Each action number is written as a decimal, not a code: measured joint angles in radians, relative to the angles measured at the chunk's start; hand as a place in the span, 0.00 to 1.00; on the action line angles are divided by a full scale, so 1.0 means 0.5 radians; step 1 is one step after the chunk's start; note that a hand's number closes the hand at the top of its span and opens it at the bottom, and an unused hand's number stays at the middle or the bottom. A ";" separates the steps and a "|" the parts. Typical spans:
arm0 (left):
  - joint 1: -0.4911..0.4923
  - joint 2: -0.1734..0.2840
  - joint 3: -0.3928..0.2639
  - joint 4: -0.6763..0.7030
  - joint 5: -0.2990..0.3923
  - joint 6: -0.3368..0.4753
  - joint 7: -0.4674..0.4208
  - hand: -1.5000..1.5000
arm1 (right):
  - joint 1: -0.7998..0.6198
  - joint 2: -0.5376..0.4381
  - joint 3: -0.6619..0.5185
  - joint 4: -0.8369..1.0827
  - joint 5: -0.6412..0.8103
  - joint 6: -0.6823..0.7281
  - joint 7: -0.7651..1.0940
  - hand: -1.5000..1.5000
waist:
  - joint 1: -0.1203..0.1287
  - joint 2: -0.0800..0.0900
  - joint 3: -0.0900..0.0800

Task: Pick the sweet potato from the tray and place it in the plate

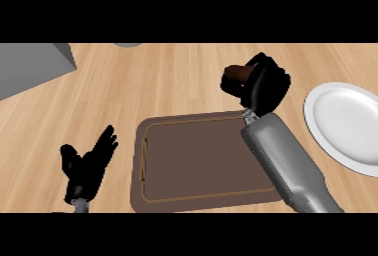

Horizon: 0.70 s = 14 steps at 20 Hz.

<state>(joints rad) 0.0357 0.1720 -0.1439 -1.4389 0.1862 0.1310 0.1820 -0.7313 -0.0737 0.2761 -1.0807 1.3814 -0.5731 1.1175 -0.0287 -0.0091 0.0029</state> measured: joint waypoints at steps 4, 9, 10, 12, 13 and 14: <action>0.032 0.004 0.007 -0.027 0.005 -0.001 0.002 0.50 | 0.213 -0.037 -0.198 -0.192 0.075 -0.201 -0.076 1.00 | -0.008 -0.001 0.000; 0.003 -0.012 -0.011 -0.022 -0.018 0.005 0.026 0.50 | 0.470 -0.126 -0.455 -0.316 0.128 -0.422 -0.155 1.00 | 0.011 0.010 -0.001; -0.005 -0.015 -0.013 -0.019 -0.020 0.006 0.033 0.50 | 0.522 -0.163 -0.505 -0.346 0.120 -0.448 -0.163 1.00 | 0.013 0.010 -0.001; 0.009 -0.011 -0.014 -0.037 -0.018 -0.009 0.027 0.50 | 0.585 -0.231 -0.622 -0.353 0.105 -0.517 -0.180 1.00 | 0.025 0.012 -0.001; 0.005 -0.005 -0.009 -0.026 -0.016 -0.021 0.021 0.50 | 0.634 -0.264 -0.670 -0.345 0.080 -0.572 -0.206 1.00 | 0.029 0.014 -0.002; -0.005 -0.020 -0.015 -0.026 -0.027 -0.006 0.029 0.50 | 0.667 -0.290 -0.711 -0.328 0.055 -0.619 -0.235 1.00 | 0.034 0.015 -0.001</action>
<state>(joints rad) 0.0333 0.1620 -0.1512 -1.4520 0.1726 0.1282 0.1965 -0.3979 -0.2187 -0.0796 -1.2446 1.4090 -0.8824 1.0002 -0.0116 -0.0014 0.0022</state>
